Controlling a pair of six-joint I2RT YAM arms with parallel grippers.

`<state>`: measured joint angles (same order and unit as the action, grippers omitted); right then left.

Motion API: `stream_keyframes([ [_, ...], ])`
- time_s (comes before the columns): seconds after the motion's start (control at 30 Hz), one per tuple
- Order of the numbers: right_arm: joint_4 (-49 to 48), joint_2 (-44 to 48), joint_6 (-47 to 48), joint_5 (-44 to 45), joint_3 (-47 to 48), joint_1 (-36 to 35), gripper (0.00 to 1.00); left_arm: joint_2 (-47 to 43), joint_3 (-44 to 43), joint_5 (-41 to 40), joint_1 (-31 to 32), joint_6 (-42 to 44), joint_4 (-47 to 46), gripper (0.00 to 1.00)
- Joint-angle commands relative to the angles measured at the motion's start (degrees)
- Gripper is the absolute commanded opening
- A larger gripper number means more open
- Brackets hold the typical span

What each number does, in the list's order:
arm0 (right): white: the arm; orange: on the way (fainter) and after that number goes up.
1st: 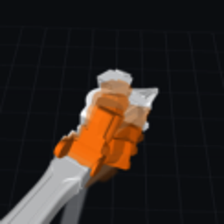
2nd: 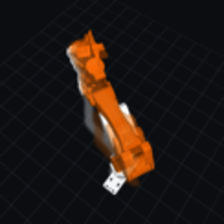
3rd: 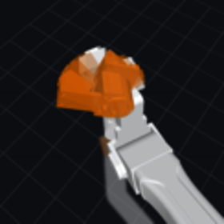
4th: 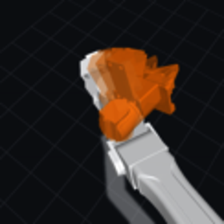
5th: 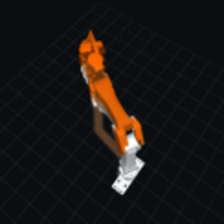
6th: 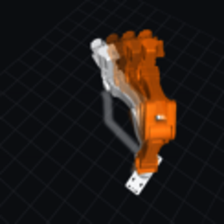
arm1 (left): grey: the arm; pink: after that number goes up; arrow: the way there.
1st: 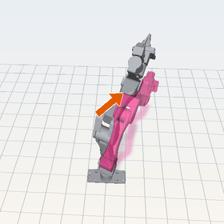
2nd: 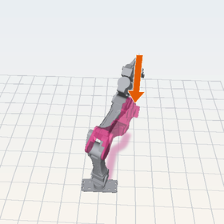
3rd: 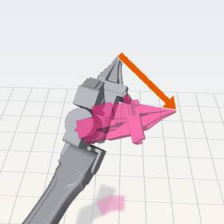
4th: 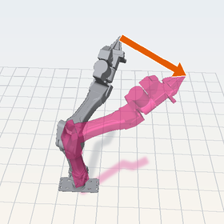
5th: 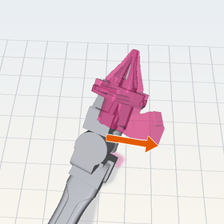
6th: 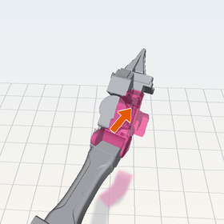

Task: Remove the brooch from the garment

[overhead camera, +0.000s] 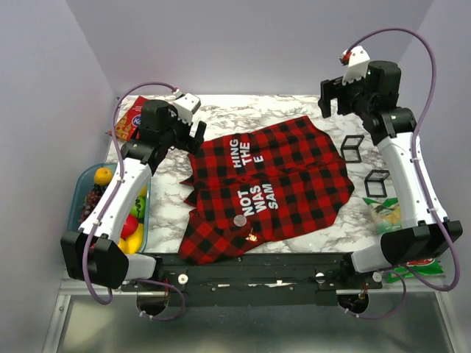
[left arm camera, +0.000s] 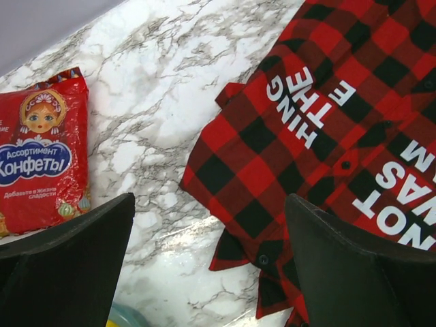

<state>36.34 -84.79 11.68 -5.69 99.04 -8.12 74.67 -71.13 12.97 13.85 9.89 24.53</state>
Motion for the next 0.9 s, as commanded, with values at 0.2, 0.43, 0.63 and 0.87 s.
stream_keyframes([
  [0.2, -10.4, -2.3, 5.4, -10.2, -6.2, 0.2, 0.93, 7.9, -5.2, 4.7, -0.8, -2.4, 0.5, 0.98],
  [0.43, -12.4, -11.3, 24.0, -12.5, -12.1, 0.2, 0.66, 13.4, -5.8, 7.1, -5.0, -1.5, -0.9, 0.83],
  [0.63, -6.9, -23.0, 27.9, -11.7, -7.3, 0.1, 0.66, 15.7, -3.9, 8.8, -10.1, -4.1, -2.3, 0.76],
  [0.87, -3.7, -35.4, 32.7, -6.7, 1.3, 0.1, 0.6, 17.8, -1.2, 10.2, -10.4, 1.6, -1.4, 0.73],
])
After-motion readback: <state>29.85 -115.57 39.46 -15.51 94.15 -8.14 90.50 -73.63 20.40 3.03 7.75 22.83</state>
